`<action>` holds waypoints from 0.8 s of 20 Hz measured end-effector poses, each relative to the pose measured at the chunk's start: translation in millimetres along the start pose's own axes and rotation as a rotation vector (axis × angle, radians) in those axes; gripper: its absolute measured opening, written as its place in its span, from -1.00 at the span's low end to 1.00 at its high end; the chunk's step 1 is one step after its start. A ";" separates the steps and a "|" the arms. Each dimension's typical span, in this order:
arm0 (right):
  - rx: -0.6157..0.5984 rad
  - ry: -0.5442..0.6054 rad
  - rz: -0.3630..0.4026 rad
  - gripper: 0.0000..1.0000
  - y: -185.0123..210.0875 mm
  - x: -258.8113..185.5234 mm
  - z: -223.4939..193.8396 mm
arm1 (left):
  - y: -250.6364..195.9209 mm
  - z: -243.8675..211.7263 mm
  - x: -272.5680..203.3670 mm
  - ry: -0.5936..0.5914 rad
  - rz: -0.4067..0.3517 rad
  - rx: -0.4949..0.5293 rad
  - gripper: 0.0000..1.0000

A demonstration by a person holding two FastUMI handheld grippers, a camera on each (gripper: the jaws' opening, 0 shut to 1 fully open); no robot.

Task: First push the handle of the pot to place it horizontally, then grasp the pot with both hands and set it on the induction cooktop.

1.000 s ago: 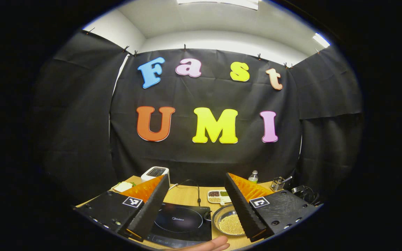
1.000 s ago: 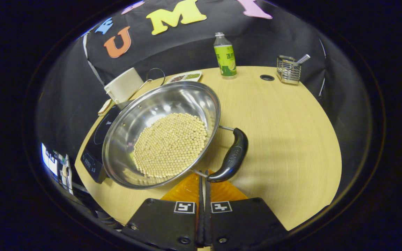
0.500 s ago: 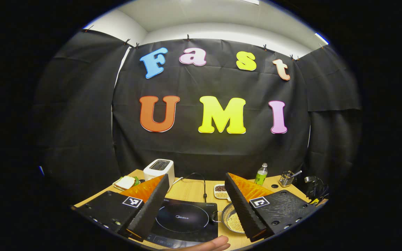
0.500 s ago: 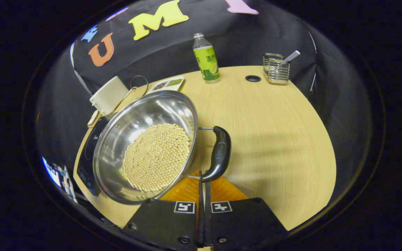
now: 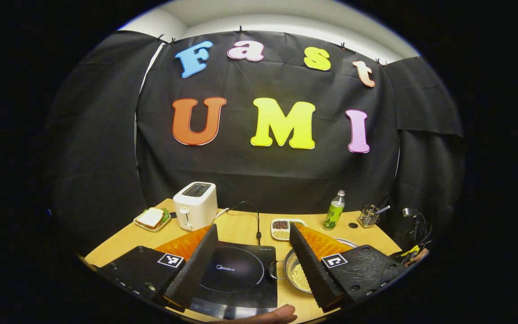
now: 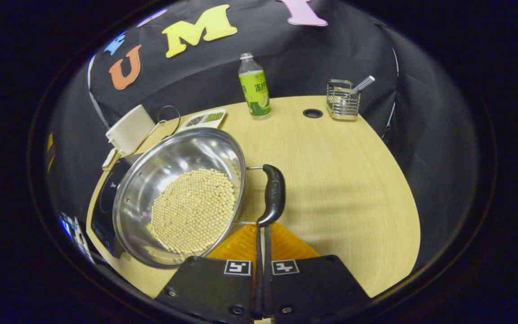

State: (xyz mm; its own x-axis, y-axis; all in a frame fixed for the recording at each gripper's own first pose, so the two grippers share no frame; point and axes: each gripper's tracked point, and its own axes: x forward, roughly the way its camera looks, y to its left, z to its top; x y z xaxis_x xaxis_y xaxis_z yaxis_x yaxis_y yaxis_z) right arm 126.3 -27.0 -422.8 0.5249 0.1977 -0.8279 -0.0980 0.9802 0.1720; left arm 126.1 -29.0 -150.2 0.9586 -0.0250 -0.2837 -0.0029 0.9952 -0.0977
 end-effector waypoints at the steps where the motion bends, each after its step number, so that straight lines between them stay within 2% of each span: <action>1: 0.001 -0.014 -0.005 -0.92 -1.2 -4.8 1.1 | -1.3 -6.0 2.8 0.014 -0.002 -0.001 0.91; 4: -0.017 -0.084 -0.022 -0.92 -3.6 -23.0 11.1 | -5.7 -26.1 11.9 0.065 -0.009 -0.006 0.91; 5: -0.024 -0.121 -0.037 -0.88 -6.3 -31.7 18.7 | -8.3 -32.4 14.7 0.081 -0.014 -0.009 0.90; 6: -0.030 -0.150 -0.044 -0.78 -6.7 -39.0 23.7 | -11.7 -38.1 17.2 0.096 -0.021 -0.014 1.00; 7: -0.036 -0.170 -0.044 -0.66 -5.2 -47.1 25.6 | -15.8 -42.7 19.0 0.111 -0.030 -0.018 0.90; 9: -0.050 -0.215 -0.024 0.08 1.5 -59.1 34.9 | -22.3 -52.3 23.7 0.132 -0.047 -0.020 0.91; 10: -0.066 -0.233 -0.017 0.27 4.8 -64.5 38.0 | -24.6 -58.3 25.3 0.143 -0.051 -0.021 0.91; 11: -0.070 -0.245 -0.020 0.29 4.3 -67.2 40.1 | -27.8 -62.4 27.9 0.153 -0.055 -0.023 0.90; 12: -0.075 -0.256 -0.027 0.52 4.0 -70.5 42.2 | -31.7 -69.3 29.9 0.166 -0.062 -0.024 0.91; 14: -0.073 -0.273 -0.032 0.70 5.6 -75.4 46.2 | -38.9 -81.4 34.5 0.196 -0.070 -0.029 0.91; 16: -0.068 -0.270 -0.033 0.70 7.7 -75.4 48.1 | -46.7 -93.7 39.2 0.221 -0.083 -0.012 0.91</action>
State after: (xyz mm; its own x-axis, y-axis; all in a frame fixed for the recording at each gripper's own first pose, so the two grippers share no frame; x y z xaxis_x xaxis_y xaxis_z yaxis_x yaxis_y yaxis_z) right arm 126.6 -34.8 -333.3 0.7343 0.1653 -0.6584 -0.1290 0.9862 0.1038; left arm 137.1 -85.4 -246.1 0.8698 -0.1284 -0.4764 0.0690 0.9877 -0.1402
